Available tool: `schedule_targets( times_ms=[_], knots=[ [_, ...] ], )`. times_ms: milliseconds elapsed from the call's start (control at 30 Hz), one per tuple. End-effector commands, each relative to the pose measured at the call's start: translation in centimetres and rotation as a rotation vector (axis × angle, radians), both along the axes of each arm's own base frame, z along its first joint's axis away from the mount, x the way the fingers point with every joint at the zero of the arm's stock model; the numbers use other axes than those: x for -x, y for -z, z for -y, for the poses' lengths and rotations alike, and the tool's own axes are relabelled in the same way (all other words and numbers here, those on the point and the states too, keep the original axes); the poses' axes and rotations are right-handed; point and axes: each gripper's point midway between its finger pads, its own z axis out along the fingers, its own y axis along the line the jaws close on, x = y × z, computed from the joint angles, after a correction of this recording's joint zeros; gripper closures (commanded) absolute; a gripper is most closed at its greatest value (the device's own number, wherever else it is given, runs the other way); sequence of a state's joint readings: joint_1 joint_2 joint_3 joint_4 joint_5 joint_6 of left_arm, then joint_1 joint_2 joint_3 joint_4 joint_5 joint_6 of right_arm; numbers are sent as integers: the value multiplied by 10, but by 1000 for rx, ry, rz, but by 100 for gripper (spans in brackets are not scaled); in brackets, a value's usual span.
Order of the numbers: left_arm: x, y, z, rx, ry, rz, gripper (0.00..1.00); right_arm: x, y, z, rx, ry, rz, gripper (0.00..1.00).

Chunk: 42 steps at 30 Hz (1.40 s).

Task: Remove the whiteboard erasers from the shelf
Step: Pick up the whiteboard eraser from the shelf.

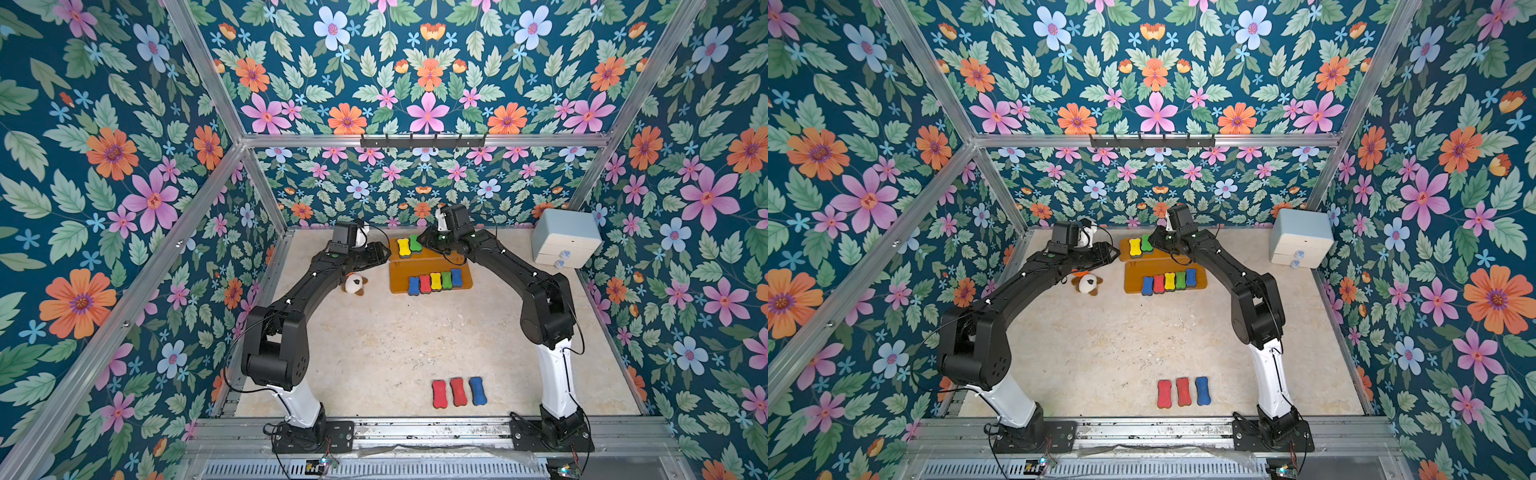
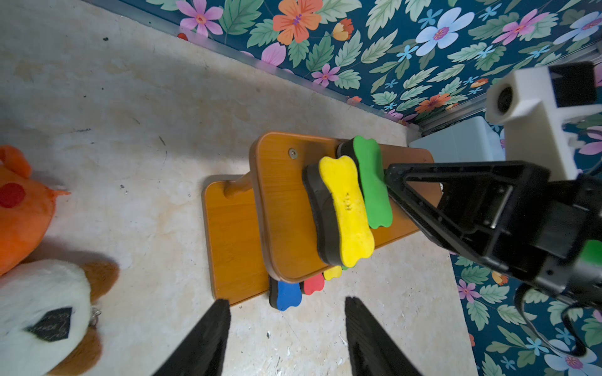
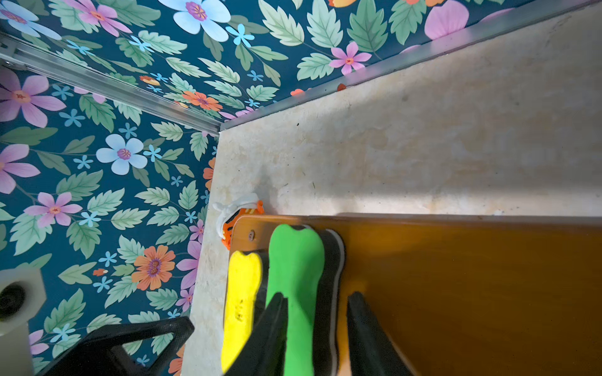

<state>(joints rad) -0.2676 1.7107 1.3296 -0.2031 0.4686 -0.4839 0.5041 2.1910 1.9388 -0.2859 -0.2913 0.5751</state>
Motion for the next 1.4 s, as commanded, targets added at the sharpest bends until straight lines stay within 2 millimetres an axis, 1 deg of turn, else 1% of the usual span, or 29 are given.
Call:
schedule_targets(
  times_ms=[0, 200, 367, 467, 600, 733, 833, 933, 1000, 1033, 1133, 1200, 1233, 1267, 1367],
  knots=[
    [1, 1, -2, -9, 9, 4, 38, 0, 2, -3, -2, -19, -3, 67],
    [2, 0, -3, -5, 14, 6, 39, 1, 6, -3, -4, -15, -12, 75],
    [4, -2, -3, -1, 18, 7, 39, 3, 8, -2, -8, -10, -18, 85],
    [7, -3, -3, 2, 23, 7, 39, 4, 5, 1, -14, 3, -10, 92],
    [10, -4, -5, -7, 19, 5, 41, 7, 4, 4, -15, 15, -3, 95],
    [16, -10, -9, -14, 9, 17, 41, 11, -3, 6, -22, 28, 7, 97],
    [21, -11, -11, -18, 1, 19, 41, 17, -15, 10, -25, 51, 30, 100],
    [29, -12, -14, -18, -4, 22, 41, 28, -25, 14, -28, 79, 46, 100],
    [35, -13, -16, -18, -6, 24, 41, 40, -33, 17, -33, 99, 61, 100],
    [37, -14, -17, -16, -6, 25, 42, 48, -34, 18, -33, 106, 62, 100],
    [49, -14, -18, -4, -3, 27, 42, 80, -37, 22, -39, 136, 65, 100],
    [59, -13, -19, 10, 0, 25, 41, 109, -35, 25, -45, 155, 55, 100],
    [63, -13, -20, 14, 0, 28, 41, 123, -29, 25, -41, 160, 42, 100],
    [68, -14, -21, 16, 1, 31, 42, 142, -35, 28, -49, 165, 44, 100],
    [82, -12, -25, 20, -4, 41, 41, 197, -18, 27, -22, 166, -5, 100]
  ],
)
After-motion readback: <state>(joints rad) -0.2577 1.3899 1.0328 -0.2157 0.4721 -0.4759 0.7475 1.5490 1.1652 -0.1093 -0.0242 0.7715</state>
